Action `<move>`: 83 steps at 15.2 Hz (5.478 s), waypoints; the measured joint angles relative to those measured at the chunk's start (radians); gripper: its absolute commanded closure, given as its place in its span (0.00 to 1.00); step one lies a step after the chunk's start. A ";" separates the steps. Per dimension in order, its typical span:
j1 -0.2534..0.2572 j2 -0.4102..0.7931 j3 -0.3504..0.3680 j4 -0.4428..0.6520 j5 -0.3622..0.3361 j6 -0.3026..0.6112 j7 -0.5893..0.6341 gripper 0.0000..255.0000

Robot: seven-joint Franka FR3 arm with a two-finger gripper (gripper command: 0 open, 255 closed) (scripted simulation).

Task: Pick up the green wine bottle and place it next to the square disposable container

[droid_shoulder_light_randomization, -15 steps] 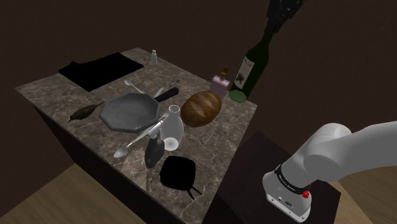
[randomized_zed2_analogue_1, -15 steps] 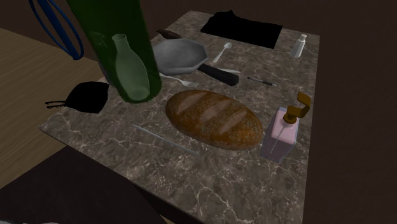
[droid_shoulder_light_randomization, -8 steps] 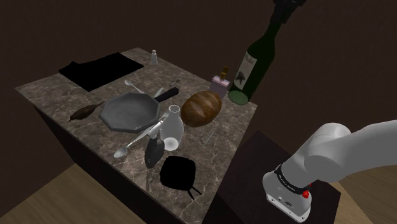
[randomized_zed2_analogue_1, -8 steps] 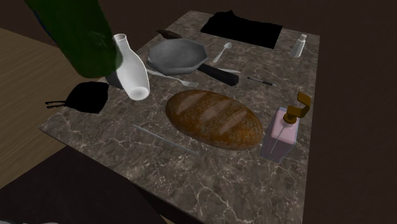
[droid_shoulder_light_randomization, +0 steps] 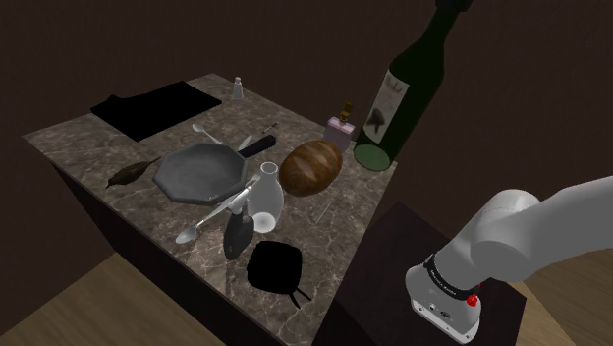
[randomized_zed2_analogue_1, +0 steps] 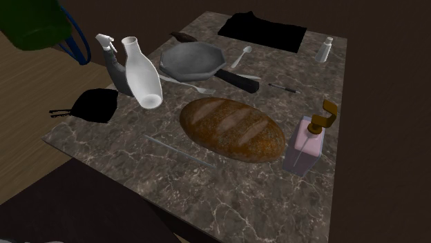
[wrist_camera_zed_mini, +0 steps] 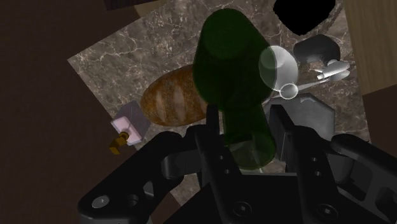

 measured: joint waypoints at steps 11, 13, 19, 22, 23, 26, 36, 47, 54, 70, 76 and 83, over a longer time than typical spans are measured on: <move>0.018 -0.032 0.065 -0.063 0.036 0.033 0.091 1.00; 0.021 -0.057 0.059 -0.116 0.041 0.062 0.087 1.00; 0.034 -0.130 0.046 -0.271 0.057 0.146 0.078 1.00; 0.039 -0.158 0.044 -0.336 0.064 0.185 0.076 1.00; 0.041 -0.166 0.045 -0.357 0.066 0.197 0.076 1.00; 0.047 -0.200 0.038 -0.433 0.071 0.239 0.069 1.00; 0.065 -0.280 0.042 -0.633 0.092 0.361 0.066 1.00; 0.083 -0.344 0.054 -0.827 0.114 0.492 0.064 1.00; 0.094 -0.373 0.068 -0.941 0.130 0.577 0.066 1.00; 0.120 -0.409 0.111 -1.171 0.173 0.770 0.074 1.00; 0.129 -0.407 0.131 -1.249 0.191 0.850 0.077 1.00; 0.130 -0.404 0.135 -1.262 0.194 0.866 0.077 0.00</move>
